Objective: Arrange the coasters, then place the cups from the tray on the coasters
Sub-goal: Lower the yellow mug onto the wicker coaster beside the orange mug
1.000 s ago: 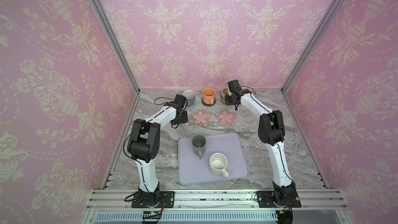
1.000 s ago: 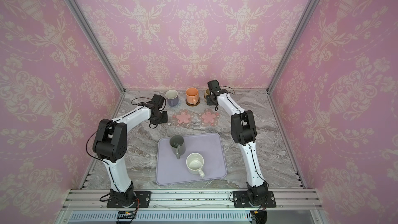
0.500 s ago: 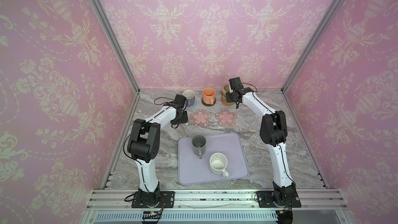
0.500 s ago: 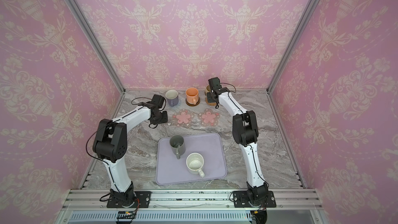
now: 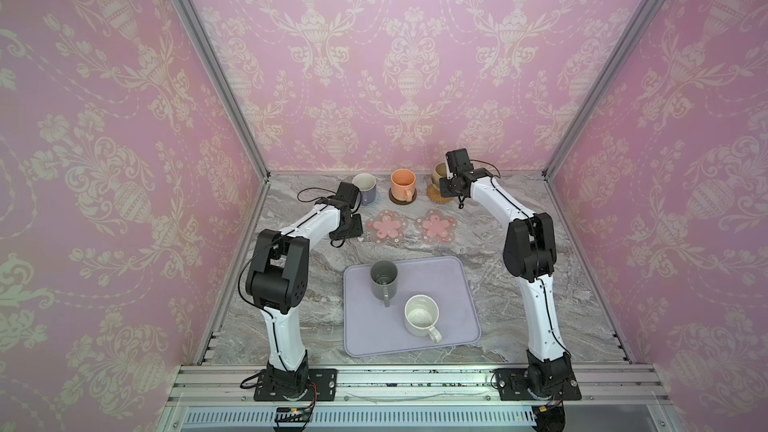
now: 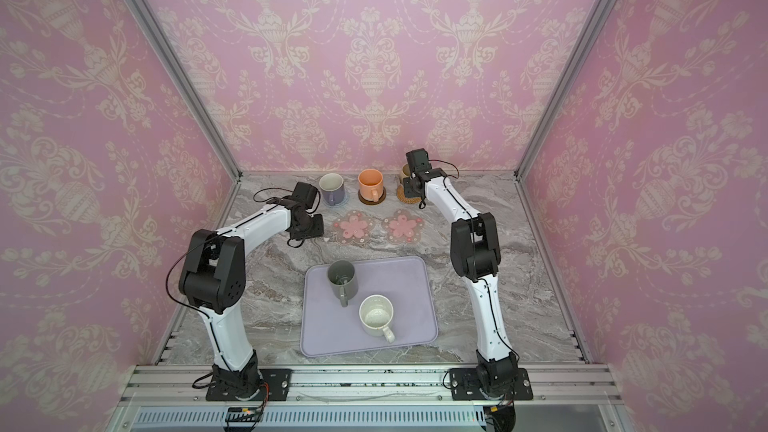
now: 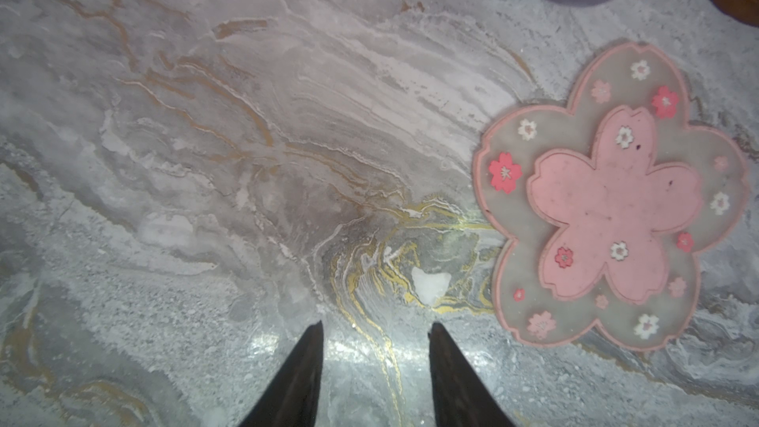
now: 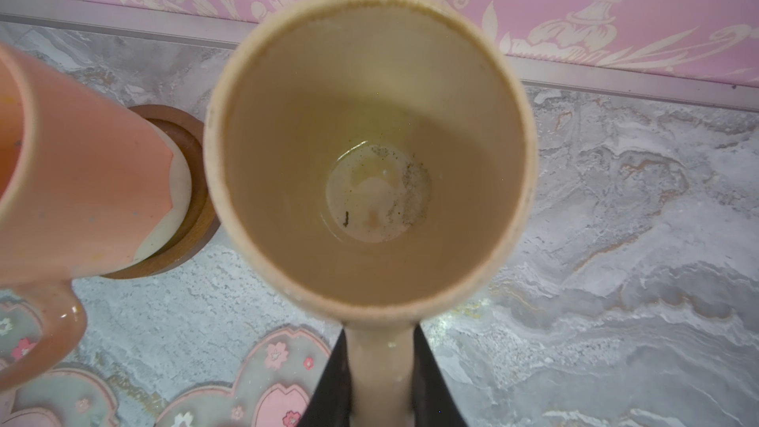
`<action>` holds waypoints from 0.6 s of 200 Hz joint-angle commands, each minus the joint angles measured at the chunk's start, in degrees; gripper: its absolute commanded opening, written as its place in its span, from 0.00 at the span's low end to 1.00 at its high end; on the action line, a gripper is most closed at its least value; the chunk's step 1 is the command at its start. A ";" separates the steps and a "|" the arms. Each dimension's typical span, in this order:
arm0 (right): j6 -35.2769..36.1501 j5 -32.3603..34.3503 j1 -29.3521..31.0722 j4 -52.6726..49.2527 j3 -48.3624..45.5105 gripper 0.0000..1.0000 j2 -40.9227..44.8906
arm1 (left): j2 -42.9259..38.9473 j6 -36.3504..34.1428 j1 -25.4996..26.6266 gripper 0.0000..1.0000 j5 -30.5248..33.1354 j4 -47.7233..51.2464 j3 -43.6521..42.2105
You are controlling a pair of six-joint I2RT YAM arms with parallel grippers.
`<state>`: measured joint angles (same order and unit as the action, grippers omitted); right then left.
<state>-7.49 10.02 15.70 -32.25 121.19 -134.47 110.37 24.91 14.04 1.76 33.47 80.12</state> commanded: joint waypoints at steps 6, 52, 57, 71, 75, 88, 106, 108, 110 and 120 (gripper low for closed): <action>-0.58 -0.42 -0.15 4.09 1.45 0.00 0.79 | 0.02 0.05 -0.41 0.45 -0.97 1.76 1.62; -0.95 -1.14 -0.06 4.06 1.16 0.00 0.35 | 0.37 0.12 -0.40 0.45 -1.12 1.96 2.10; -0.95 -1.19 -0.06 3.95 1.11 0.00 0.27 | 0.39 0.13 -0.42 0.45 -1.12 1.95 2.15; -1.01 -0.95 -0.06 3.53 0.95 0.00 0.10 | 0.54 0.25 -0.38 0.45 -1.26 1.92 2.15; -0.98 -0.86 -0.08 3.41 0.90 0.00 0.09 | 0.59 0.29 -0.42 0.45 -1.28 1.94 2.12; -0.97 -0.74 -0.06 3.16 0.72 0.00 0.00 | 0.65 0.32 -0.42 0.45 -1.47 1.86 2.20; -1.00 -0.71 -0.06 2.85 0.63 0.00 -0.26 | 0.68 0.32 -0.42 0.45 -1.45 1.87 2.24; -0.96 -0.71 -0.06 2.77 0.63 0.00 -0.33 | 0.71 0.32 -0.42 0.45 -1.48 1.90 2.24; -0.98 -0.73 -0.02 2.73 0.63 0.00 -0.34 | 0.70 0.32 -0.42 0.45 -1.49 1.87 2.24; -1.17 -0.79 -0.02 2.45 0.65 0.00 -0.62 | 0.67 0.41 -0.40 0.45 -1.45 1.86 2.28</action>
<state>-7.57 8.75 15.62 -32.49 121.19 -134.87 110.37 24.91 14.04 1.54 33.93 80.97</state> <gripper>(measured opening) 0.192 0.451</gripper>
